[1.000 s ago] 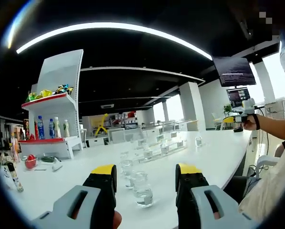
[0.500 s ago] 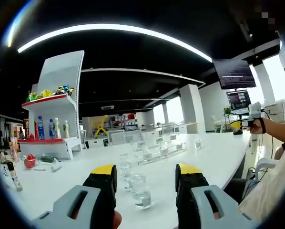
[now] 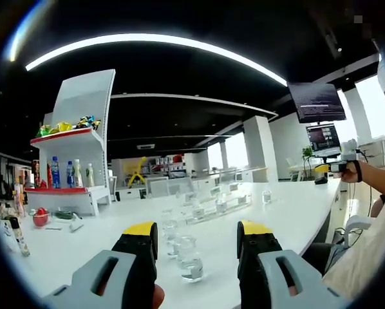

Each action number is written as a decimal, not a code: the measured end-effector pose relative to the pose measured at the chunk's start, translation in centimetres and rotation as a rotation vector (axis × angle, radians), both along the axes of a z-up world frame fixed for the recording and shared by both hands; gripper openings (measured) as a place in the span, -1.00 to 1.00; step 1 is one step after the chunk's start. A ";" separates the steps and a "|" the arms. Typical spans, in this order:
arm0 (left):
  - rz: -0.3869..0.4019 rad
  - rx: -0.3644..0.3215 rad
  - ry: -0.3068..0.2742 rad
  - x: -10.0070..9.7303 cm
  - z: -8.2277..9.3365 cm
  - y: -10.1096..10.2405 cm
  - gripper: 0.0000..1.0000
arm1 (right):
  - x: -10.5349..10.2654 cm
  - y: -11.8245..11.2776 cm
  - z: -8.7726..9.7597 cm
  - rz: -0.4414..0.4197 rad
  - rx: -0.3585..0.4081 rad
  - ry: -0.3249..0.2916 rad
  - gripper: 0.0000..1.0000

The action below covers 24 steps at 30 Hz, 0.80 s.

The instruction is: Identify the label on the chemical reagent bottle, grasp the chemical reagent bottle, and place it in the designated position on the reagent rack

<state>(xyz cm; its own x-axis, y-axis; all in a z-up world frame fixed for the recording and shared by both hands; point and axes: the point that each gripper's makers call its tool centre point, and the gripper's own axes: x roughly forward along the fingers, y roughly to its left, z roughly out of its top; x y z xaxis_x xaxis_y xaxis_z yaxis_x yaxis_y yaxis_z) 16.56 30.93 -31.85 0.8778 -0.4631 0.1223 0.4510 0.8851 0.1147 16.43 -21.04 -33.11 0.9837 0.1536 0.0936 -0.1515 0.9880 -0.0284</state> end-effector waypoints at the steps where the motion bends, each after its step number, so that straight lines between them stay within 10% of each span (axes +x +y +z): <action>1: -0.004 -0.001 -0.003 0.0 0.1 -0.1 -0.01 | 0.0 0.0 0.0 -0.001 -0.012 -0.001 -0.33; 24: -0.007 -0.004 -0.008 0.0 0.1 -0.3 -0.01 | 0.2 -0.6 -1.4 -0.031 0.023 0.011 -0.32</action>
<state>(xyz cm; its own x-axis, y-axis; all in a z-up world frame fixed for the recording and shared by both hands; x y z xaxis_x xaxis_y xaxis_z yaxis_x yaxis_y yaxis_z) 16.57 30.67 -31.77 0.8735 -0.4688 0.1310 0.4564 0.8824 0.1146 16.60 -21.64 -34.48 0.9889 0.1210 0.0857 -0.1211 0.9926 -0.0044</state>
